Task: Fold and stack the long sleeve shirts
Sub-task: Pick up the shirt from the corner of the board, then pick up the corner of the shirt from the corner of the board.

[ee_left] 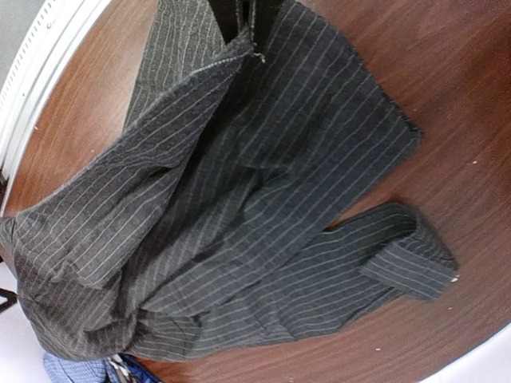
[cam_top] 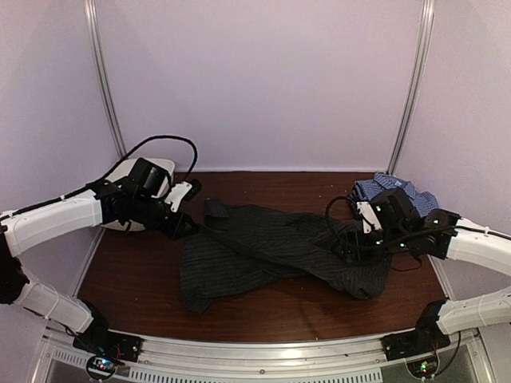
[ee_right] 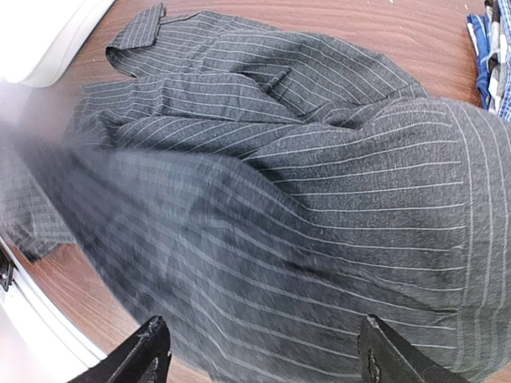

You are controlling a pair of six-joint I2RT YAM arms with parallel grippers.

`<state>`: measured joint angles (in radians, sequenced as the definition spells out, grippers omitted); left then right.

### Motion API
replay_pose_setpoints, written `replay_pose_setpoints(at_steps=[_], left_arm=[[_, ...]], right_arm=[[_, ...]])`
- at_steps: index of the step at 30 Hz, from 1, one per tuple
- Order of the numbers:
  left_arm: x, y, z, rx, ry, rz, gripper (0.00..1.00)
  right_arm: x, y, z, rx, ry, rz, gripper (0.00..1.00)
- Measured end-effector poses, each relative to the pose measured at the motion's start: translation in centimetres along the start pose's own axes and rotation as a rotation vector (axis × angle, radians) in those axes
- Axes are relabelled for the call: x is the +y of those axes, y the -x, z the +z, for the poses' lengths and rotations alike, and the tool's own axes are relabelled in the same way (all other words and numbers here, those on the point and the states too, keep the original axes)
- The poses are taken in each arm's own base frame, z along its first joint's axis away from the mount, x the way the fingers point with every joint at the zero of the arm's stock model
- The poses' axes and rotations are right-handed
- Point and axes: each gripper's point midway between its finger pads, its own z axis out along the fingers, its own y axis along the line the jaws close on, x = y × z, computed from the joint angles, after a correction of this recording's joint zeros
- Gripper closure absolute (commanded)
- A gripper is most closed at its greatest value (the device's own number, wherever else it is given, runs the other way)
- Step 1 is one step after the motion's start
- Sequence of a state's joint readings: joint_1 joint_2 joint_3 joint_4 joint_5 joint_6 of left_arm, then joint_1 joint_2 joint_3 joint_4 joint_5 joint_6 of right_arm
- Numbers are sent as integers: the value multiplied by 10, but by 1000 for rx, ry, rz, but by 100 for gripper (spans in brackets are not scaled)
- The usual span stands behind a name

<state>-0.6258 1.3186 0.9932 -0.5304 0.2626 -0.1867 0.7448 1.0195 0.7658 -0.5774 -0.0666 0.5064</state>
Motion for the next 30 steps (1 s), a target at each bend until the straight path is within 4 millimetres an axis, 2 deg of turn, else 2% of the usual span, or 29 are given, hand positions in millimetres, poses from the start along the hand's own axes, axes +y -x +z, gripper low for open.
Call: replay_pose_setpoints(at_steps=[6, 11, 19, 24, 30], left_arm=[[46, 26, -18, -46, 90, -38, 100], [67, 45, -23, -63, 121, -43, 100], [76, 54, -5, -23, 109, -48, 100], [74, 66, -10, -46, 106, -37, 100], [73, 77, -15, -60, 107, -24, 100]], right_arm=[[3, 3, -2, -3, 5, -44, 19], [9, -3, 2, 23, 14, -106, 18], [33, -22, 14, 99, 44, -240, 22], [35, -39, 26, 164, 28, -299, 21], [36, -57, 30, 225, -9, -351, 22]])
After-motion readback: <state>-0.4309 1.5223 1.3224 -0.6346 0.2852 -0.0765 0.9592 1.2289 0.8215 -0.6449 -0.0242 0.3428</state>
